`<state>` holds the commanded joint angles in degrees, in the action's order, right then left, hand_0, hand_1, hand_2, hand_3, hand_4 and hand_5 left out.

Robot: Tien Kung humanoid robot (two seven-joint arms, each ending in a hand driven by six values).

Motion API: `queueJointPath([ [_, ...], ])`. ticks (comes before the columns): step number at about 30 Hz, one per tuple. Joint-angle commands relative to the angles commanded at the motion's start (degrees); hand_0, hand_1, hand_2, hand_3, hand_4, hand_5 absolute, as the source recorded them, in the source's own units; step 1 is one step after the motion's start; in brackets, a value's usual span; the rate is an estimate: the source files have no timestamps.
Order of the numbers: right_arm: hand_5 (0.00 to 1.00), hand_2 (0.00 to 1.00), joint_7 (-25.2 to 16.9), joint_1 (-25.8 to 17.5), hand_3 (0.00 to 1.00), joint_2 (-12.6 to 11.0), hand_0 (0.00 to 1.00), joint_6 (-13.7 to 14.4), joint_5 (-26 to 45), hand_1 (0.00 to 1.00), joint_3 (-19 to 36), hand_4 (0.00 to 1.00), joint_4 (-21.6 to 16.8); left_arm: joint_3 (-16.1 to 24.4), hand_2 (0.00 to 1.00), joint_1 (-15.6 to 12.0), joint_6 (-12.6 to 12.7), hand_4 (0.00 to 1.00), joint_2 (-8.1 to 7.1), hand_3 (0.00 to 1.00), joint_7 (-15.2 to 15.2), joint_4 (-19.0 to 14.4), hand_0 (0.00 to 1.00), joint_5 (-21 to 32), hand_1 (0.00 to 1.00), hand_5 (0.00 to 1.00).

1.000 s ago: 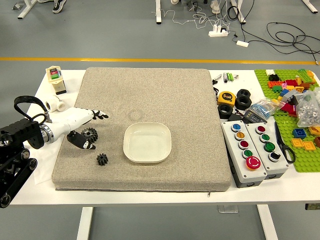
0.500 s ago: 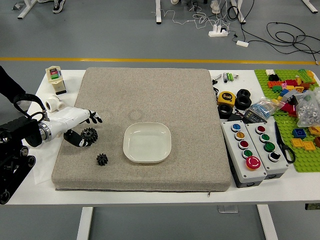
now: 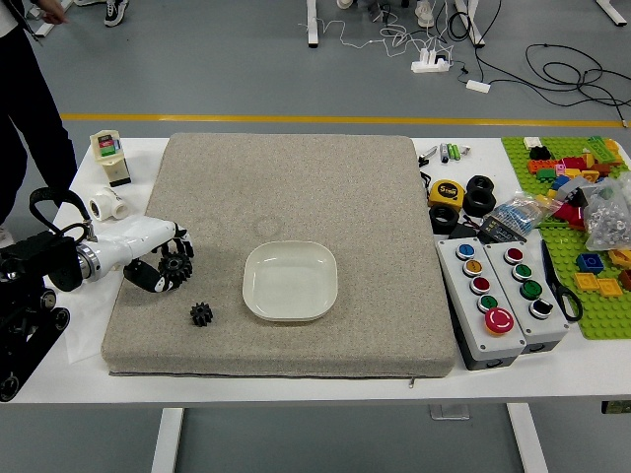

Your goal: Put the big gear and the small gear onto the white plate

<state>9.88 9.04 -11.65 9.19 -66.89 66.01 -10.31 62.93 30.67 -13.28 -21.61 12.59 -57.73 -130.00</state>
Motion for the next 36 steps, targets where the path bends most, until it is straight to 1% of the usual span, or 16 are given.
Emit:
queueJointPath([
  [5,0.662,0.794,0.01,0.01,0.653,0.01,0.72,0.05,0.09,0.724,-0.18,0.855,0.0,-0.29,0.415,0.24,0.5,0.002,-0.02,0.5,0.48,-0.18,0.34,0.0,0.377,0.002],
  [6,0.662,0.794,0.03,-0.01,0.654,0.03,0.72,0.06,0.07,0.723,-0.17,0.855,0.0,-0.37,0.358,0.22,0.86,0.002,-0.02,0.472,0.68,-0.33,0.31,0.0,0.329,0.002],
  [11,0.662,0.794,0.05,-0.13,0.654,0.06,0.72,0.04,-0.02,0.723,-0.12,0.855,0.0,-0.83,0.358,0.24,2.01,0.002,-0.09,0.472,1.19,-1.41,0.31,0.0,0.329,0.002],
  [12,0.659,0.793,0.04,-0.16,0.652,0.06,0.719,0.04,-0.02,0.722,-0.14,0.856,0.0,-0.92,0.344,0.23,2.21,0.002,-0.13,0.452,1.2,-1.75,0.325,0.0,0.303,0.002],
  [15,0.659,0.793,0.0,-0.23,0.652,0.06,0.719,0.07,-0.07,0.722,-0.1,0.856,0.0,-1.14,0.344,0.18,2.6,0.002,-0.23,0.452,1.19,-2.66,0.325,0.0,0.303,0.002],
  [20,0.66,0.793,0.04,-0.47,0.651,0.12,0.718,0.1,-0.4,0.721,0.11,0.857,0.0,-2.3,0.337,-0.05,2.56,0.002,-0.29,0.469,0.91,-6.47,0.325,0.0,0.285,0.002],
  [21,0.66,0.793,0.08,-0.55,0.651,0.15,0.718,0.09,-0.49,0.721,0.12,0.857,0.0,-2.85,0.337,-0.13,2.29,0.002,-0.23,0.469,0.63,-8.14,0.325,0.0,0.285,0.002],
  [22,0.66,0.793,0.09,-0.57,0.651,0.16,0.718,0.09,-0.51,0.721,0.12,0.857,0.0,-2.96,0.337,-0.15,2.24,0.002,-0.22,0.469,0.58,-8.54,0.325,0.0,0.285,0.002],
  [24,0.661,0.792,0.13,-0.68,0.652,0.2,0.717,0.09,-0.64,0.721,0.19,0.858,0.0,-4.32,0.333,-0.21,1.79,0.002,-0.07,0.465,0.33,-11.55,0.326,0.0,0.287,0.002],
  [26,0.661,0.792,0.16,-0.73,0.652,0.23,0.717,0.09,-0.7,0.721,0.25,0.858,0.0,-5.16,0.333,-0.13,1.7,0.002,0.06,0.465,0.24,-13.31,0.326,0.0,0.287,0.002],
  [29,0.661,0.792,0.18,-0.82,0.652,0.24,0.717,0.08,-0.82,0.721,0.29,0.858,0.0,-7.43,0.333,0.36,1.89,0.002,0.55,0.465,-0.04,-15.94,0.326,0.0,0.287,0.002],
  [31,0.661,0.792,0.17,-0.81,0.649,0.2,0.717,0.1,-0.73,0.72,0.16,0.858,0.0,-8.79,0.338,0.83,2.07,0.002,0.99,0.475,-0.3,-16.53,0.317,0.0,0.287,0.002],
  [33,0.661,0.792,0.14,-0.73,0.649,0.17,0.717,0.16,-0.69,0.72,0.11,0.858,0.0,-10.32,0.338,1.76,2.61,0.002,2.06,0.475,-0.54,-16.15,0.317,0.0,0.287,0.002],
  [35,0.661,0.792,0.12,-0.67,0.649,0.14,0.717,0.2,-0.6,0.72,0.02,0.858,0.0,-10.97,0.338,2.33,3.0,0.002,2.74,0.475,-0.64,-15.64,0.317,0.0,0.287,0.002],
  [36,0.66,0.79,0.1,-0.59,0.648,0.11,0.716,0.23,-0.5,0.717,-0.11,0.858,0.0,-11.64,0.345,2.98,3.33,0.002,3.47,0.492,-0.73,-14.99,0.317,0.0,0.29,0.002],
])
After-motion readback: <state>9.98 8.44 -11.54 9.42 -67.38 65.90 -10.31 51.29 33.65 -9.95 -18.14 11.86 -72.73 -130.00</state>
